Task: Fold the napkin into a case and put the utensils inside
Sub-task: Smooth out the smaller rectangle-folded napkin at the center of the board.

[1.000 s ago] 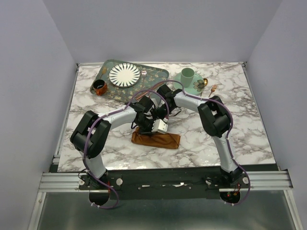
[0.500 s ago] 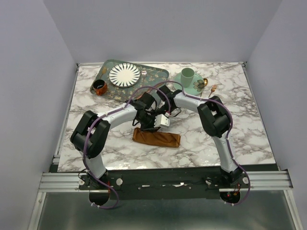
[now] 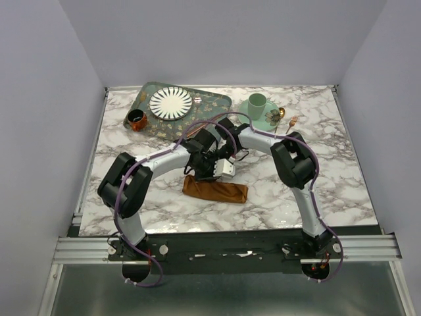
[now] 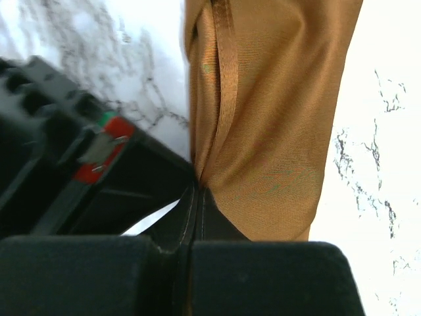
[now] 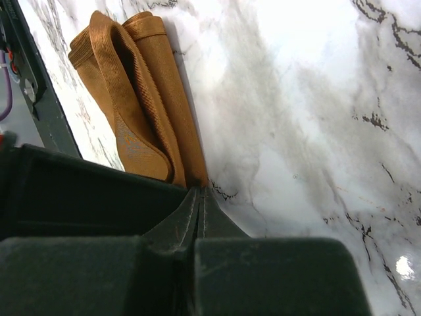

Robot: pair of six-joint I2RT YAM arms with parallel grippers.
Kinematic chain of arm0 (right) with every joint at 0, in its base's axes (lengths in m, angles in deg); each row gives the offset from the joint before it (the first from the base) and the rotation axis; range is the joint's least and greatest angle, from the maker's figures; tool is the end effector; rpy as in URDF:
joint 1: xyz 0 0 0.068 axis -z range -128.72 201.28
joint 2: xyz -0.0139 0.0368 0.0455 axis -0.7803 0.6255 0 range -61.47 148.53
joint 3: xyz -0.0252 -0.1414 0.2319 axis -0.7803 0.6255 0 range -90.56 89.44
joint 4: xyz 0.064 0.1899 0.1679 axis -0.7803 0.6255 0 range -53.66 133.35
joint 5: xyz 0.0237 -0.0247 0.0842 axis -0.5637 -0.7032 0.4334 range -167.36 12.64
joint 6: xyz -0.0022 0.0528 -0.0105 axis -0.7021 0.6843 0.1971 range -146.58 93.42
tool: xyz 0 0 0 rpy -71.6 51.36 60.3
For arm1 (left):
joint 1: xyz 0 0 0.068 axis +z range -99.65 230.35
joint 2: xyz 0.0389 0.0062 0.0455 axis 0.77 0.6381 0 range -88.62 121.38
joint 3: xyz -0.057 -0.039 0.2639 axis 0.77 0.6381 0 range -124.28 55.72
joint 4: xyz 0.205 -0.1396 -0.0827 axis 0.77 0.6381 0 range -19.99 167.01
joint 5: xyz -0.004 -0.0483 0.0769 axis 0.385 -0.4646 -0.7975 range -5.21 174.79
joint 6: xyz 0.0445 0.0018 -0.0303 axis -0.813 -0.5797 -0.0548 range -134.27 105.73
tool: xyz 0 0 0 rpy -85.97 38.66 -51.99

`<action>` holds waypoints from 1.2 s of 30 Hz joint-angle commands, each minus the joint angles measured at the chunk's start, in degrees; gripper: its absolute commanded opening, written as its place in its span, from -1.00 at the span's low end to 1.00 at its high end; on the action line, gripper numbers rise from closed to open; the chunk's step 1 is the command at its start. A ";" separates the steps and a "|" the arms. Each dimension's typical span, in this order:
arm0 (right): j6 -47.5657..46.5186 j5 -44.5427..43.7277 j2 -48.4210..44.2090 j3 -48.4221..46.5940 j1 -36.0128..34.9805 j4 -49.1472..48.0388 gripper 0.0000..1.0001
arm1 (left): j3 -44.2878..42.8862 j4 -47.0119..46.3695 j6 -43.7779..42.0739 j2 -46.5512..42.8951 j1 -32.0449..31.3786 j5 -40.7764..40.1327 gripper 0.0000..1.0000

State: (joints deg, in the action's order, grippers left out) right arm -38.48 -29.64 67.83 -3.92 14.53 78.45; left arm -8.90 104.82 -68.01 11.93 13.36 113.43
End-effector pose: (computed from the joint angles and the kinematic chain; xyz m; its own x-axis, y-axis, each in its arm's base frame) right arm 0.3377 0.2850 0.1268 -0.6587 -0.6650 -0.3520 -0.6757 0.3169 0.6656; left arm 0.2586 -0.2162 0.1785 0.0816 0.8245 -0.5600 0.9950 -0.0996 -0.0017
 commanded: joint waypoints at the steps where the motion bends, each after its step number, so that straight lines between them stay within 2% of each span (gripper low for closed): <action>1: 0.30 -1.75 -2.20 0.64 -0.43 1.66 -0.71 | 2.04 -3.16 -0.49 1.75 -1.15 -4.12 -1.00; 4: 1.26 -3.07 -4.04 0.29 0.45 1.75 -0.53 | 2.31 -3.43 -0.23 2.63 -1.15 -5.35 -1.00; 11: 0.39 -4.65 -5.98 -3.32 3.70 6.58 -0.33 | 2.13 -4.04 -0.23 3.95 -1.33 -7.02 -0.98; 14: -0.57 -5.27 -7.12 -2.79 5.37 8.16 -0.25 | 1.87 -4.13 0.91 3.78 -1.33 -7.29 -0.77; 15: -0.84 -5.36 -8.26 -2.36 5.90 8.86 -0.24 | 1.87 -4.31 1.26 3.51 -1.33 -7.46 -0.55; 16: -1.02 -5.36 -8.88 -1.13 6.42 9.13 -0.18 | 1.78 -4.48 1.79 2.55 -1.33 -7.37 -0.48; 24: -3.22 -6.77 -17.66 8.19 10.38 9.92 -0.10 | -1.21 -4.92 10.30 -4.13 -0.19 -4.13 -0.18; 31: -2.69 -3.08 -29.35 16.18 13.46 8.26 -0.19 | 0.11 -4.22 25.15 -12.91 7.36 5.97 -0.18; 36: -5.06 -3.95 -32.88 19.79 11.18 5.18 -0.39 | 1.86 -2.29 37.37 -12.32 13.70 16.07 -0.46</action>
State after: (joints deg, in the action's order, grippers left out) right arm -40.87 -33.86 37.01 13.37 27.89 86.39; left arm -8.13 99.90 -44.12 -1.18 23.54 118.55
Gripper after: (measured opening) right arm 0.357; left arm 0.348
